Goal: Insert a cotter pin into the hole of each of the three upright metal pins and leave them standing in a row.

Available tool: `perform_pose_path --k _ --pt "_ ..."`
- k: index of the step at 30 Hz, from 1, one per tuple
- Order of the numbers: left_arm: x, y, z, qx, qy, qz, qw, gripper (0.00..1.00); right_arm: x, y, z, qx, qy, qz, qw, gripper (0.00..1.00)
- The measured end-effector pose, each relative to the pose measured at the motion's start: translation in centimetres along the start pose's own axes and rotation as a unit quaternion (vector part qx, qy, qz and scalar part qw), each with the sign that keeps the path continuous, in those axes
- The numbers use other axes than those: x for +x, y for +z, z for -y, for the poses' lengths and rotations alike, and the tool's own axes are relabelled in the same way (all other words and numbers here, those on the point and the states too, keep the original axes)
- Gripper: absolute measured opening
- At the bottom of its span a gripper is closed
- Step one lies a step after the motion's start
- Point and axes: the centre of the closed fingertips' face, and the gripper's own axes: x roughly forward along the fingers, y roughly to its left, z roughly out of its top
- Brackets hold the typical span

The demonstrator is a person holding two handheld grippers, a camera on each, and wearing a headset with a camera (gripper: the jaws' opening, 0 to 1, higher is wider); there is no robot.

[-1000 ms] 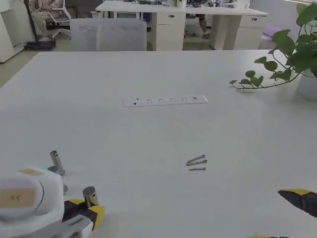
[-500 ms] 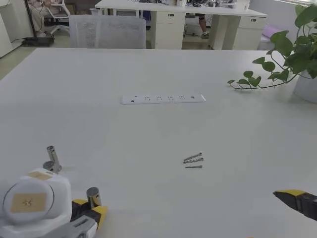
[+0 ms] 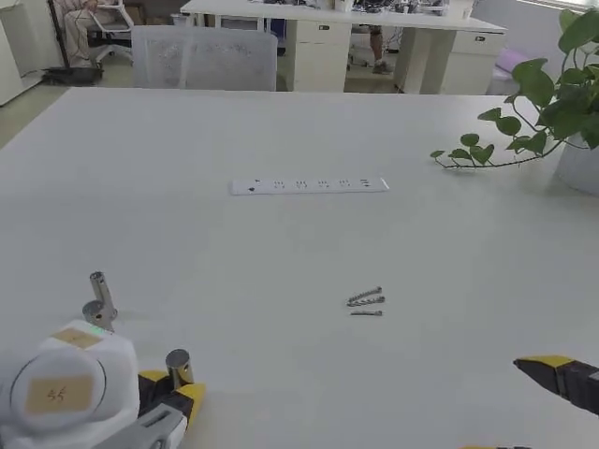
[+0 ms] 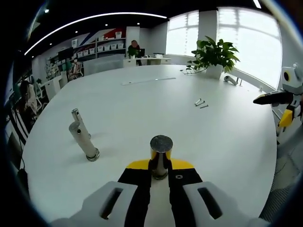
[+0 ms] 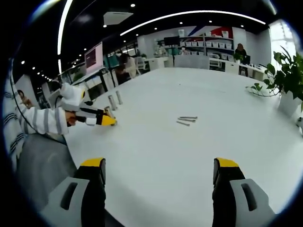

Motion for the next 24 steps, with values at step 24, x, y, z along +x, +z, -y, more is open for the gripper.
perform_pose_path --k 24 --pt "-0.33 0.79 0.95 0.039 -0.044 0.009 0.9982 0.25 0.59 0.49 -0.57 -0.018 0.007 -0.013 0.9997 0.95"
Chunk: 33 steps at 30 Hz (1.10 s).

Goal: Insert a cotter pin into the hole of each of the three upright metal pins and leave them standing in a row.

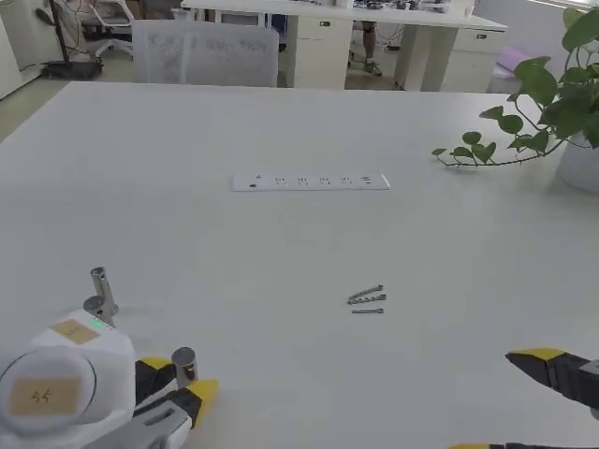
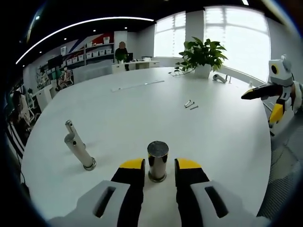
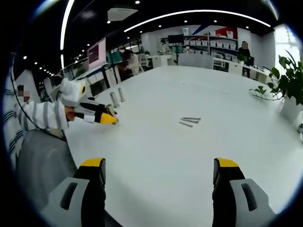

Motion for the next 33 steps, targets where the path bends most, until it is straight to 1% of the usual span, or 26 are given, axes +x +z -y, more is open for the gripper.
perform_pose_path --k 1,2,3,5,7,8,10,11,12,14,15,16,17,19,22,24,25,26,27,29,31,33 --pt "-0.1 0.0 0.0 0.006 -0.004 -0.001 1.0000 0.27 0.0 0.0 0.0 0.000 0.000 -0.001 1.0000 0.95" --pt "-0.2 0.0 0.0 0.010 -0.006 0.000 0.9999 0.27 0.0 0.0 0.1 -0.002 -0.001 -0.002 1.0000 0.95" --pt "-0.6 0.2 0.0 0.020 -0.008 0.001 0.9998 0.25 0.0 0.0 0.1 -0.002 -0.001 -0.004 1.0000 0.95" --pt "-1.0 0.4 -0.1 0.020 -0.010 0.002 0.9998 0.26 0.0 0.2 0.1 0.000 -0.001 -0.001 1.0000 0.95" --pt "-1.4 0.7 0.0 0.017 -0.023 0.005 0.9996 0.29 0.0 0.4 0.1 0.003 0.000 0.003 1.0000 0.95" --pt "-1.7 0.9 0.1 0.019 -0.031 0.008 0.9993 0.30 0.1 0.4 0.1 0.002 0.001 0.003 1.0000 0.95" --pt "-2.2 0.9 0.2 0.023 -0.042 0.008 0.9988 0.31 0.2 0.4 0.2 -0.002 0.000 -0.001 1.0000 0.95" --pt "-2.3 0.9 0.2 0.020 -0.048 0.006 0.9986 0.33 0.3 0.4 0.3 -0.003 0.001 -0.003 1.0000 0.95" --pt "-2.6 0.9 0.1 0.018 -0.049 0.009 0.9986 0.36 0.4 0.3 0.4 -0.004 0.002 -0.004 1.0000 0.95" --pt "-2.8 1.2 0.1 0.014 -0.056 0.020 0.9981 0.44 0.7 0.1 0.7 -0.005 0.004 -0.012 0.9999 0.95" --pt "-2.9 1.7 0.0 -0.005 -0.055 0.036 0.9978 0.47 0.9 0.0 0.7 -0.008 0.005 -0.015 0.9998 0.95" --pt "-3.0 2.0 -0.1 -0.017 -0.056 0.049 0.9971 0.50 1.0 -0.1 0.9 -0.009 0.005 -0.018 0.9998 0.95" --pt "-3.2 2.2 -0.5 -0.015 -0.054 0.057 0.9968 0.53 1.1 -0.1 1.0 -0.010 0.005 -0.019 0.9998 0.95" --pt "-3.5 2.0 -0.8 -0.011 -0.054 0.056 0.9969 0.57 1.5 -0.1 1.3 -0.019 0.008 -0.023 0.9995 0.95" --pt "-3.7 1.8 -1.1 -0.013 -0.060 0.061 0.9963 0.59 2.0 -0.3 2.0 -0.042 0.015 -0.044 0.9980 0.94" --pt "-3.8 1.5 -1.3 -0.002 -0.061 0.059 0.9964 0.60 2.3 -0.1 2.4 -0.051 0.017 -0.048 0.9974 0.94" --pt "-3.9 1.4 -1.3 0.016 -0.066 0.056 0.9961 0.62 2.4 0.1 2.7 -0.056 0.019 -0.051 0.9970 0.94" --pt "-4.0 1.4 -1.3 0.027 -0.065 0.060 0.9957 0.65 2.5 0.1 2.8 -0.058 0.020 -0.051 0.9968 0.94" --pt "-4.1 1.3 -1.2 0.026 -0.067 0.058 0.9957 0.67 2.7 0.3 3.1 -0.064 0.025 -0.053 0.9962 0.94" --pt "-4.3 1.1 -1.1 0.029 -0.075 0.060 0.9950 0.73 3.1 0.4 3.6 -0.072 0.030 -0.062 0.9950 0.93" --pt "-4.5 1.0 -0.9 0.030 -0.084 0.062 0.9941 0.82 3.5 0.6 4.1 -0.083 0.033 -0.071 0.9935 0.93" --pt "-4.7 0.8 -0.7 0.029 -0.088 0.059 0.9940 0.91 3.9 0.9 4.4 -0.094 0.038 -0.076 0.9919 0.93"
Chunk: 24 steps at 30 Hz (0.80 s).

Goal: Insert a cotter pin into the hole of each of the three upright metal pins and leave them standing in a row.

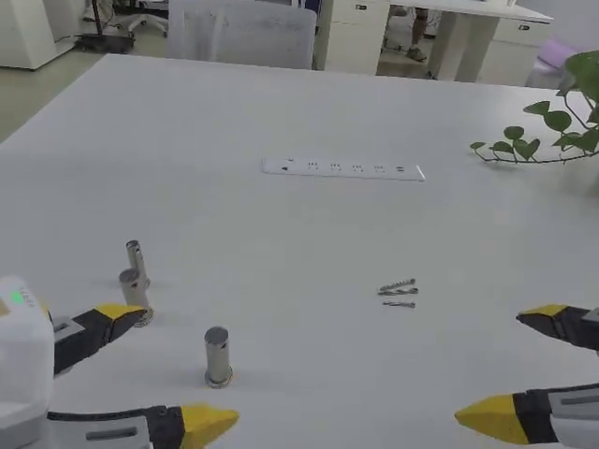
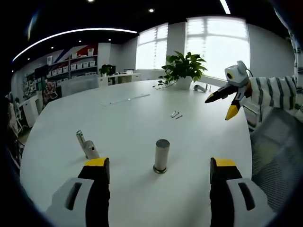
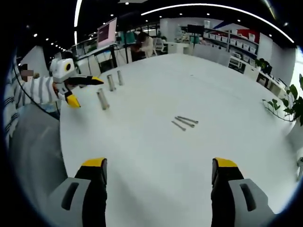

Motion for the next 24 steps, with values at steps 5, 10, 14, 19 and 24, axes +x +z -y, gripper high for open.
perform_pose_path --k 5,10,14,19,24 --pt "-0.6 -0.6 1.0 0.002 -0.023 -0.011 0.9997 0.99 1.0 1.0 1.0 -0.024 0.012 -0.010 0.9996 0.83" --pt "-0.9 -1.6 1.7 -0.003 -0.036 -0.026 0.9990 0.99 2.0 2.3 1.9 -0.053 0.030 -0.024 0.9978 0.73" --pt "-1.1 -2.2 2.0 -0.007 -0.040 -0.031 0.9987 0.99 2.5 3.6 2.7 -0.076 0.037 -0.032 0.9959 0.67" --pt "-1.4 -2.9 2.3 -0.006 -0.038 -0.042 0.9984 0.99 3.2 4.8 3.3 -0.120 0.057 -0.058 0.9895 0.58" --pt "-1.6 -3.1 2.5 -0.011 -0.038 -0.039 0.9985 0.99 4.5 5.2 3.8 -0.152 0.080 -0.087 0.9814 0.52"
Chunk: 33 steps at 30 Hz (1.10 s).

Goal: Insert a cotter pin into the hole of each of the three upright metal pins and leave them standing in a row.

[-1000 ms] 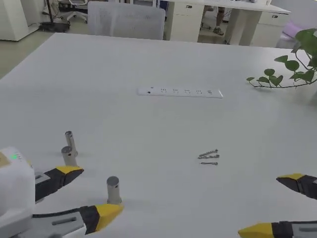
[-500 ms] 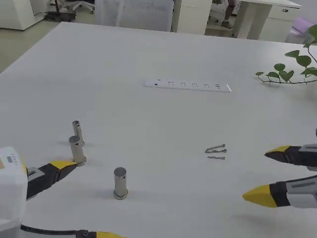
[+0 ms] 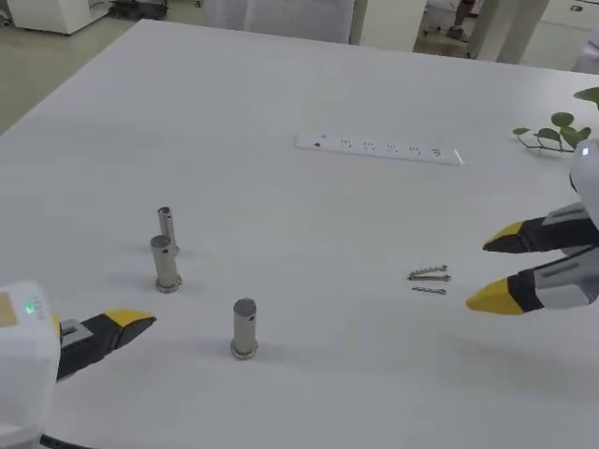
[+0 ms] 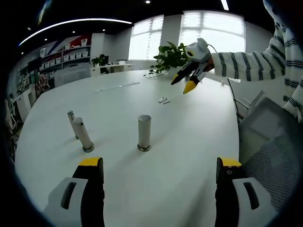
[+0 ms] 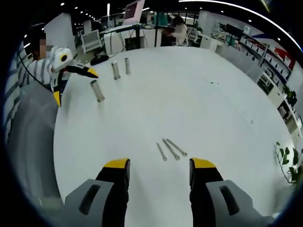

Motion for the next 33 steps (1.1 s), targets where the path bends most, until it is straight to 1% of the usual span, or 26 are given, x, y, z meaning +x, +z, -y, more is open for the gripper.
perform_pose_path --k 2,3,5,6,8,10,12,14,18,19,21,23,25,27,29,33 --pt "-0.1 0.0 0.0 -0.003 0.000 0.000 1.0000 0.99 0.4 -0.1 0.2 -0.017 0.011 -0.016 0.9997 0.49" --pt "-0.2 -0.1 0.0 -0.004 0.001 0.000 1.0000 0.99 0.7 0.0 0.3 -0.019 0.013 -0.018 0.9996 0.47" --pt "-0.3 -0.1 0.1 -0.004 0.001 -0.001 1.0000 0.99 1.2 -0.1 0.5 -0.022 0.022 -0.033 0.9990 0.40" --pt "-0.3 -0.2 0.1 -0.004 0.001 -0.002 1.0000 0.99 1.4 -0.1 0.6 -0.023 0.023 -0.037 0.9988 0.38" --pt "-0.3 -0.3 0.1 -0.004 0.001 -0.004 1.0000 0.99 1.9 0.0 0.7 -0.030 0.030 -0.044 0.9981 0.36" --pt "-0.3 -0.6 0.1 -0.007 0.000 -0.007 1.0000 0.99 2.3 0.0 0.8 -0.034 0.038 -0.052 0.9973 0.31" --pt "-0.2 -1.0 0.1 -0.012 0.000 -0.010 0.9999 0.98 2.7 -0.1 1.0 -0.039 0.042 -0.061 0.9965 0.29" --pt "-0.2 -1.2 0.1 -0.016 -0.002 -0.014 0.9998 0.97 3.2 -0.3 1.5 -0.044 0.042 -0.071 0.9956 0.28" --pt "-0.3 -1.6 0.0 -0.012 0.001 -0.021 0.9997 0.98 3.8 -0.4 1.6 -0.049 0.050 -0.082 0.9942 0.19" --pt "-0.3 -1.7 -0.2 -0.010 0.004 -0.023 0.9997 0.99 3.9 -0.5 1.7 -0.050 0.049 -0.084 0.9940 0.19" --pt "-0.3 -1.7 -0.3 -0.012 0.003 -0.024 0.9996 0.99 4.1 -0.7 1.8 -0.049 0.052 -0.092 0.9932 0.17" --pt "-0.4 -1.7 -0.3 -0.013 0.004 -0.023 0.9997 0.99 4.4 -1.0 1.9 -0.057 0.054 -0.102 0.9917 0.15" --pt "-0.4 -1.7 -0.4 -0.013 0.005 -0.022 0.9997 0.99 4.5 -1.2 2.0 -0.059 0.055 -0.109 0.9908 0.15" --pt "-0.4 -2.2 -0.4 -0.014 0.004 -0.032 0.9994 0.99 4.7 -1.4 1.9 -0.064 0.059 -0.115 0.9895 0.15" --pt "-0.4 -2.5 -0.5 -0.013 0.004 -0.034 0.9993 0.99 4.8 -1.6 2.0 -0.077 0.058 -0.124 0.9876 0.15" --pt "-0.5 -2.4 -0.3 -0.020 0.003 -0.029 0.9994 0.98 5.1 -1.6 2.1 -0.083 0.060 -0.127 0.9866 0.15"
